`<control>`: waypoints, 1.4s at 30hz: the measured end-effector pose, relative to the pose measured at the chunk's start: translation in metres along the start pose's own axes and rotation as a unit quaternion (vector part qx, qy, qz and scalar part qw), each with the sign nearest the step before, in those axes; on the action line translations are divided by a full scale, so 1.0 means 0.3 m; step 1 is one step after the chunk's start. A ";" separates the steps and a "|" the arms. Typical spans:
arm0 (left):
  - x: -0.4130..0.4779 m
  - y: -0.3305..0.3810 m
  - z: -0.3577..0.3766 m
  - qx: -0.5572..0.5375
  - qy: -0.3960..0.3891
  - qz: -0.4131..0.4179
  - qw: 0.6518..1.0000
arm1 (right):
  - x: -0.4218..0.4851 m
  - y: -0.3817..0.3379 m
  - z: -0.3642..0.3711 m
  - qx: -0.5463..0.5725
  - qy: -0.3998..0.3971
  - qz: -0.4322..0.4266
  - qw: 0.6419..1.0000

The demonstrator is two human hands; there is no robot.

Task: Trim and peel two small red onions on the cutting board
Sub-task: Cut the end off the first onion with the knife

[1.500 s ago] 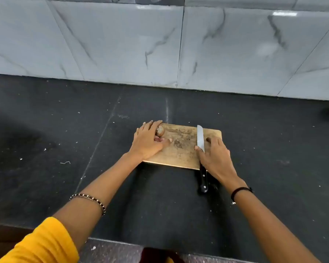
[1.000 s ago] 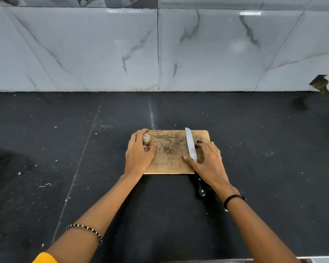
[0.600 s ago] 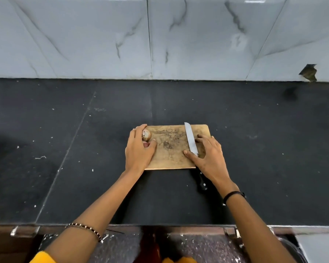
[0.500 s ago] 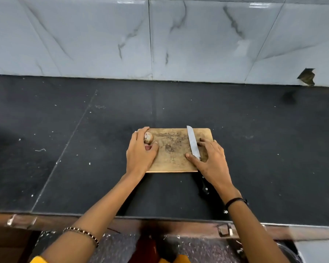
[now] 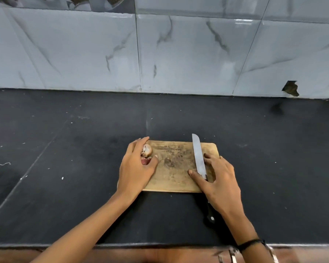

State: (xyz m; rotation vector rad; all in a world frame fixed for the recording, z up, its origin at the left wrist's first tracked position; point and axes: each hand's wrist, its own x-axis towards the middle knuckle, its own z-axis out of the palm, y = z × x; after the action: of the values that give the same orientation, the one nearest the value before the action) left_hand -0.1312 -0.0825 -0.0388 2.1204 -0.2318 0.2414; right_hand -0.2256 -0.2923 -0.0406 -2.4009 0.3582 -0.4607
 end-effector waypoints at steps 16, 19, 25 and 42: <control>0.024 -0.041 0.002 0.015 -0.007 0.053 0.998 | -0.003 0.031 0.014 0.014 -0.001 -0.051 0.999; 0.027 -0.041 -0.004 0.022 -0.009 0.059 0.998 | -0.012 0.021 0.006 0.011 -0.009 -0.047 0.999; -0.010 -0.031 -0.029 0.100 -0.014 0.073 0.992 | -0.030 0.002 -0.005 0.002 -0.026 -0.038 0.999; -0.139 -0.027 -0.056 0.280 0.005 0.208 0.937 | -0.038 0.021 -0.008 0.089 0.024 -0.025 0.995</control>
State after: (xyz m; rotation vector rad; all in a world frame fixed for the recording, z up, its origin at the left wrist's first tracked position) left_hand -0.1707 -0.0611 -0.0474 2.6123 -0.6744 0.6289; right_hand -0.2378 -0.2942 -0.0456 -2.2330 0.2661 -0.5510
